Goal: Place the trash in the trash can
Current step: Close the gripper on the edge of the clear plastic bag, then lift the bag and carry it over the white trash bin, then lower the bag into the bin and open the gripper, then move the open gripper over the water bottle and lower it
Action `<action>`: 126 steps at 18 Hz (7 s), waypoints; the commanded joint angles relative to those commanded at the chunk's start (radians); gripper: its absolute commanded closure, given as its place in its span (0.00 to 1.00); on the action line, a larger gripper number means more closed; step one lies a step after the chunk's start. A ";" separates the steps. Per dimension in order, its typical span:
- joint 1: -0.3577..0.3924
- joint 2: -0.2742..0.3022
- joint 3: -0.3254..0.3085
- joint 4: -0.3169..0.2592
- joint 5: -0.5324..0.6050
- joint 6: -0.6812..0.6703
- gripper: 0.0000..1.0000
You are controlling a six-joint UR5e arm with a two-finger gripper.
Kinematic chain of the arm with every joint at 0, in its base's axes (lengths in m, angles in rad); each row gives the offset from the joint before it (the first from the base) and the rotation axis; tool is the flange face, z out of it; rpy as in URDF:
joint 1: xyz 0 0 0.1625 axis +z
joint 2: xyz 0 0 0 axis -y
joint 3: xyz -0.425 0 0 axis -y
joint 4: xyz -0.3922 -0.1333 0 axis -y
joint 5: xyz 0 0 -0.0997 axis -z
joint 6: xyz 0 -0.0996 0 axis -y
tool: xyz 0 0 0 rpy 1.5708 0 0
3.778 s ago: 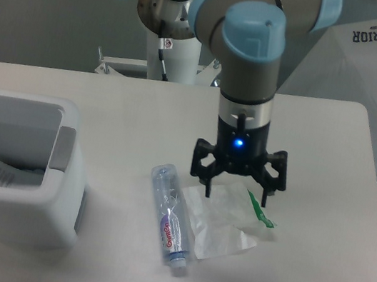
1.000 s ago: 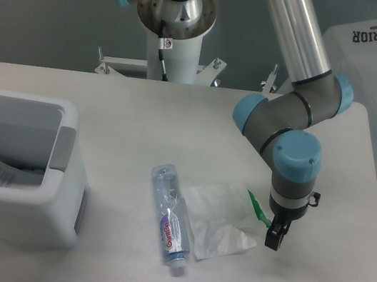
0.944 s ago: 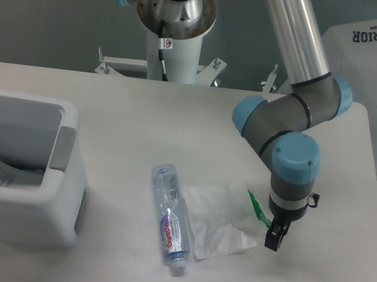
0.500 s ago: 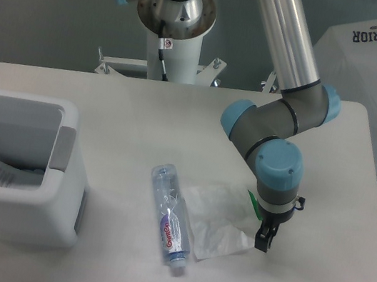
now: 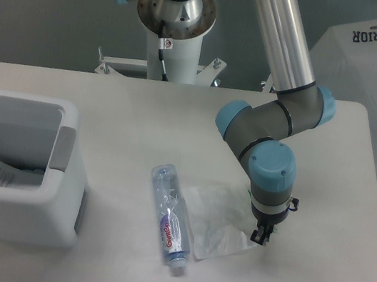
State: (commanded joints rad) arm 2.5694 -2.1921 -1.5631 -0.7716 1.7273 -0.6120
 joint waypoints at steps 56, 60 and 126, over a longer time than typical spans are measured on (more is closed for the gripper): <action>-0.488 0.436 0.219 0.078 -0.588 0.512 1.00; -0.511 0.442 0.164 0.077 -0.588 0.511 1.00; -0.249 0.514 -0.058 0.037 -0.350 0.496 0.00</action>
State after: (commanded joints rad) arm 2.3206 -1.6781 -1.6213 -0.7348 1.3774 -0.1164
